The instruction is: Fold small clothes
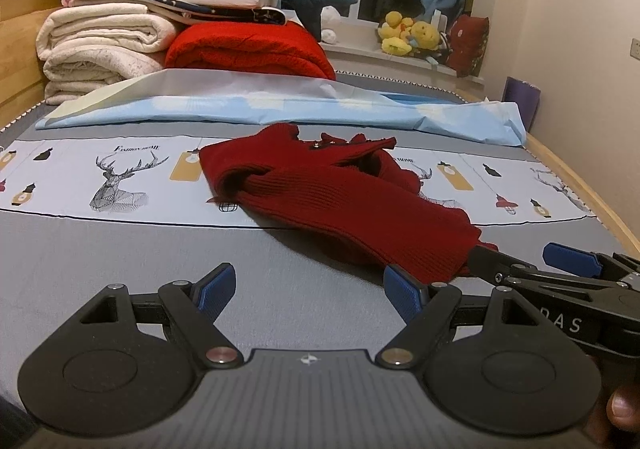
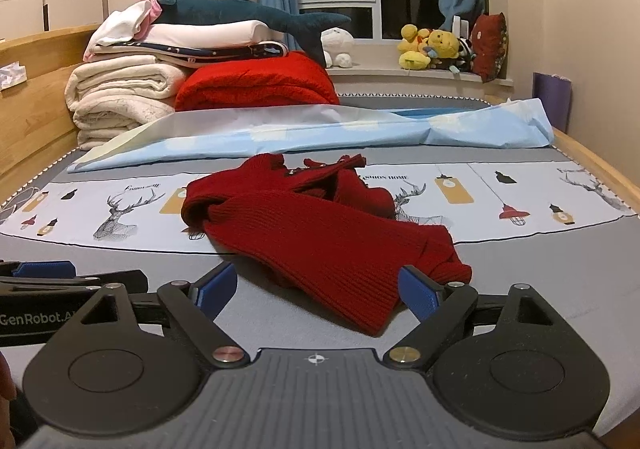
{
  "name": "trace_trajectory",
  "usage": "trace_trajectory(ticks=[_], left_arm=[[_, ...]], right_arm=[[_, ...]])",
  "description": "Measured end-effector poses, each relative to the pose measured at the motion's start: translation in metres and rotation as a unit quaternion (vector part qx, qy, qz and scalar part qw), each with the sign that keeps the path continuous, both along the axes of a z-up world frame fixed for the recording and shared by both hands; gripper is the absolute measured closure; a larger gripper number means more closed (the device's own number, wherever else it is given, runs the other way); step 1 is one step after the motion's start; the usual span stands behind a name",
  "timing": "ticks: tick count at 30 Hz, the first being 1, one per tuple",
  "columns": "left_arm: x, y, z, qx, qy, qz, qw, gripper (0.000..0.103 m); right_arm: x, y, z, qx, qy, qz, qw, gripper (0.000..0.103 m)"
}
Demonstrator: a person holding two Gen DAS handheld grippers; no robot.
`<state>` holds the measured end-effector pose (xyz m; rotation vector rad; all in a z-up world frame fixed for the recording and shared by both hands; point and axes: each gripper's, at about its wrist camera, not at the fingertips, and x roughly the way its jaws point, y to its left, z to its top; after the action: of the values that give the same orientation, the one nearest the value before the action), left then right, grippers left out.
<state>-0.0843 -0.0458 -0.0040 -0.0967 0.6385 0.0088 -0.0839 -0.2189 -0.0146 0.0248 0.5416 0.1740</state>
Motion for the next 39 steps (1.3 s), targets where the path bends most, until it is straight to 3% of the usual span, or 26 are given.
trace_trajectory(ticks=[20,21,24,26,29,33,35,37,39], left_arm=[[-0.002,0.002,-0.002,-0.002,0.0,0.007,1.0,0.019],[-0.002,0.004,-0.002,-0.003,-0.002,0.007,1.0,0.021],[-0.001,0.009,-0.004,-0.003,0.002,0.01,0.9999,0.042],[0.002,0.012,-0.006,-0.001,0.013,0.008,0.9999,0.065],[0.007,0.012,-0.01,0.002,0.027,-0.002,0.9996,0.081],[0.019,0.008,-0.015,-0.008,0.049,-0.019,0.9986,0.086],[0.033,0.006,-0.017,-0.026,0.062,-0.031,0.9973,0.087],[0.052,0.001,-0.02,-0.034,0.07,-0.035,0.9963,0.086],[0.074,-0.005,-0.025,-0.047,0.077,-0.036,0.9952,0.086]], right_arm=[[-0.001,0.004,-0.007,0.012,-0.005,0.006,1.0,0.017],[-0.001,0.005,-0.005,0.012,-0.011,0.003,1.0,0.019],[0.001,-0.009,0.008,0.028,-0.026,-0.016,0.999,0.025],[0.01,-0.024,0.021,0.038,-0.043,-0.025,0.998,0.035],[0.031,-0.052,0.035,0.045,-0.066,-0.033,0.996,0.05],[0.051,-0.081,0.013,0.042,-0.066,-0.047,0.996,0.064],[0.062,-0.087,-0.001,0.021,-0.017,-0.057,0.998,0.076],[0.066,-0.093,-0.003,0.058,-0.009,-0.056,0.997,0.075],[0.071,-0.094,-0.004,0.06,-0.012,-0.046,0.997,0.075]])
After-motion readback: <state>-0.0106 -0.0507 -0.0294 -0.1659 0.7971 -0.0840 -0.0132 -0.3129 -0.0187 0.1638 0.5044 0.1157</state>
